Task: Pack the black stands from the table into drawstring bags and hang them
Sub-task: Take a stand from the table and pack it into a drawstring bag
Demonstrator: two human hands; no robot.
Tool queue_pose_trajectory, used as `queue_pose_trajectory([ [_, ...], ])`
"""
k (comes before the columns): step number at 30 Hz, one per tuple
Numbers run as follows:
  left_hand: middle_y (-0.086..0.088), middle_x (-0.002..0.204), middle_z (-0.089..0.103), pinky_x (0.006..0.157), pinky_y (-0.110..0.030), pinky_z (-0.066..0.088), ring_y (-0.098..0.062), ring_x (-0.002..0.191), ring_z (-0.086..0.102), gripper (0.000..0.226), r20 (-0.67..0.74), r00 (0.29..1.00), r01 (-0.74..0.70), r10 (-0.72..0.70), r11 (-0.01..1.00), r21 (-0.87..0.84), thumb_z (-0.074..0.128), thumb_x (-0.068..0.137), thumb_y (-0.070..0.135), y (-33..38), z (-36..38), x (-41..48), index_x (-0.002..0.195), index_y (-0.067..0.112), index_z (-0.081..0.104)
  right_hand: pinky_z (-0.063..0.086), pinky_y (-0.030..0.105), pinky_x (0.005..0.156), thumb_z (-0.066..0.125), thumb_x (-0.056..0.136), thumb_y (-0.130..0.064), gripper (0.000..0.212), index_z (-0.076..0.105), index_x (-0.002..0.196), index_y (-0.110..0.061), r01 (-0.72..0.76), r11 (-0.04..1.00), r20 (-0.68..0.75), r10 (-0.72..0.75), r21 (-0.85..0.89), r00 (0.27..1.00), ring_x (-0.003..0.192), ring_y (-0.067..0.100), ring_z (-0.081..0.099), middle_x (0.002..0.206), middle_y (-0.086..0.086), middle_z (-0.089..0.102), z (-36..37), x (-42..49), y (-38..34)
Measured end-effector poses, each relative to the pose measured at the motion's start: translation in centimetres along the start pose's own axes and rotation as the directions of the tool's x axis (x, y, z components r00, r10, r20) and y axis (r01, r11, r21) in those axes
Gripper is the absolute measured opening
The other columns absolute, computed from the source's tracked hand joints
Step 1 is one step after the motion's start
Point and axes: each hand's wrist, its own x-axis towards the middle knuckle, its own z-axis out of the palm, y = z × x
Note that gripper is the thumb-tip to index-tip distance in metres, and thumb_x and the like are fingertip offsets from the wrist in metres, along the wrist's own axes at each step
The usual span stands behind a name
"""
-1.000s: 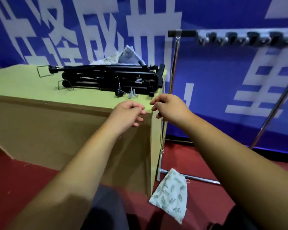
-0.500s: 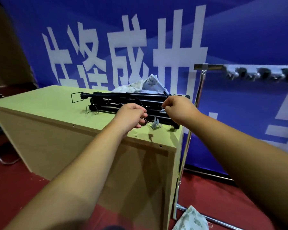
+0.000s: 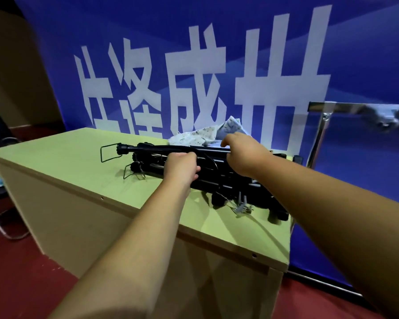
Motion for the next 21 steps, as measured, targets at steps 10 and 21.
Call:
queue_pose_trajectory([
  [10,-0.005,0.113,0.066,0.068,-0.037,0.065,-0.022,0.089,0.077,0.034,-0.059,0.983,0.166,-0.174,0.978,-0.127,0.053,0.094,0.016,-0.5,-1.0,7.2,0.126,0.013,0.061,0.046,0.04,0.113,0.051,0.109,-0.016,0.059,0.034,0.165,-0.026,-0.029,0.999,0.166,0.035,-0.041,0.985,0.143,0.032,0.052,0.162,0.007,0.05,3.3,7.8,1.1],
  [21,-0.007,0.113,0.07,0.068,-0.035,0.063,-0.021,0.093,0.077,0.027,-0.014,0.988,0.149,-0.153,0.974,-0.171,0.061,0.093,0.014,-1.7,-2.3,8.5,0.119,0.009,0.065,0.056,0.049,0.097,0.063,0.103,-0.02,0.025,0.073,0.126,-0.019,0.043,0.98,0.164,-0.011,-0.192,0.986,0.105,0.031,0.065,0.118,0.006,0.067,4.1,8.9,0.2],
])
